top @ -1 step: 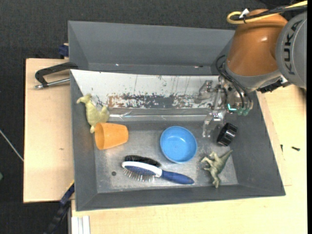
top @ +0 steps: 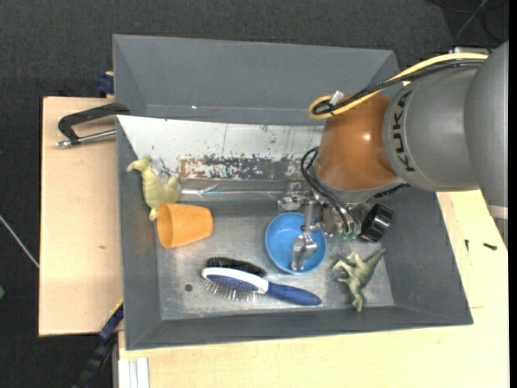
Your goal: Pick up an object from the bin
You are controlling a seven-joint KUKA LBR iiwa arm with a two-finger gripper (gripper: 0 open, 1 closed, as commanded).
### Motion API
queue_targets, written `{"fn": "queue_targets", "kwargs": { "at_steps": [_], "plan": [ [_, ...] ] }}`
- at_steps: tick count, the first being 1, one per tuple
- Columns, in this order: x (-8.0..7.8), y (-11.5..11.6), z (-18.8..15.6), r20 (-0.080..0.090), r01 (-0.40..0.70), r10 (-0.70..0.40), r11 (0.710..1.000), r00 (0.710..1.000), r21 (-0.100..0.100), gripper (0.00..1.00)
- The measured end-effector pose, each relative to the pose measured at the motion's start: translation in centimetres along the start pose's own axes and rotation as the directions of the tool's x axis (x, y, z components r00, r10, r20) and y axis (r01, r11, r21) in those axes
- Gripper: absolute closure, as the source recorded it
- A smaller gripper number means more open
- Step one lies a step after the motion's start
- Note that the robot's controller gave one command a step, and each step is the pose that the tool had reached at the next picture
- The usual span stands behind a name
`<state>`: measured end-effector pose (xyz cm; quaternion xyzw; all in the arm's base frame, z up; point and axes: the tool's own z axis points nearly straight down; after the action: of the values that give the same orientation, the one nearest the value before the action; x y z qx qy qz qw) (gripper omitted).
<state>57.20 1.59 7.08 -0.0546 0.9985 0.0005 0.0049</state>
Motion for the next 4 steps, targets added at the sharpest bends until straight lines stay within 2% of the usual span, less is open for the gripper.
{"fn": "queue_targets", "kwargs": {
  "at_steps": [1,2,3,4],
  "plan": [
    [0.9,0.1,-3.2,-0.002,-0.049,0.049,0.999,0.999,0.0,0.0],
    [0.6,0.4,-3.0,-0.004,-0.122,0.122,0.993,0.993,0.0,0.0],
    [0.1,0.7,-0.2,-0.004,-0.125,0.125,0.992,0.992,0.0,0.0],
    [0.0,0.8,-0.4,-0.007,-0.125,0.125,0.992,0.992,0.0,0.0]
  ]
}}
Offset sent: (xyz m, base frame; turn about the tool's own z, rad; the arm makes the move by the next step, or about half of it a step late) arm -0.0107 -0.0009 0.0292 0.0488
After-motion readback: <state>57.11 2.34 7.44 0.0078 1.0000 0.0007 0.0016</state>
